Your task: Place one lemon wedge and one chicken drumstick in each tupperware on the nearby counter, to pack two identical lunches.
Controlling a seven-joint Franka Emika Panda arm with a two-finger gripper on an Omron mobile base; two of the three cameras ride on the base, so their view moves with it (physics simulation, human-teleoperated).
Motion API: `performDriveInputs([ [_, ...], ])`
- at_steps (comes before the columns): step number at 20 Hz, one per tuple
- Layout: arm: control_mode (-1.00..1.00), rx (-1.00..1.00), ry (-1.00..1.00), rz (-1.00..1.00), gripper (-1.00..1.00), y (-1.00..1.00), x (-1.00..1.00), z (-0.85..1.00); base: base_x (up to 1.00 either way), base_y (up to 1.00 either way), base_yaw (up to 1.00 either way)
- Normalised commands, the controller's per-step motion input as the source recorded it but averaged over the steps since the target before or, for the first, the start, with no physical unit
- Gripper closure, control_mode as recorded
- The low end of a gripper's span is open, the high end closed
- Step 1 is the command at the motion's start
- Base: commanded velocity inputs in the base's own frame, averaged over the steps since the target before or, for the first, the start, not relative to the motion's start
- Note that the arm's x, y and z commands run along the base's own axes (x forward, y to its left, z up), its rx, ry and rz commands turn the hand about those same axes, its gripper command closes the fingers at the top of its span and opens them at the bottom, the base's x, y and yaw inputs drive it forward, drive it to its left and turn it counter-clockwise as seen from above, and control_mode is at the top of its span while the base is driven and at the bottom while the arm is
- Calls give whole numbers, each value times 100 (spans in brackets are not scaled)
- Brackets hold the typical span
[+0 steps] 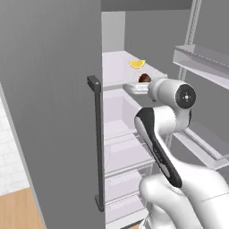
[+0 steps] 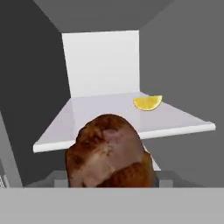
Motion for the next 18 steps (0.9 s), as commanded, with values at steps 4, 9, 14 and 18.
performDriveInputs([
  [4,-100,0,44,1,100,5,-100,-78,0,0,0],
  [9,100,-1,32,4,100,19,-60,-59,-40,15,1],
  [14,100,0,0,0,100,0,0,0,-100,22,1],
  [18,100,0,0,0,100,0,0,0,-100,-18,-15],
])
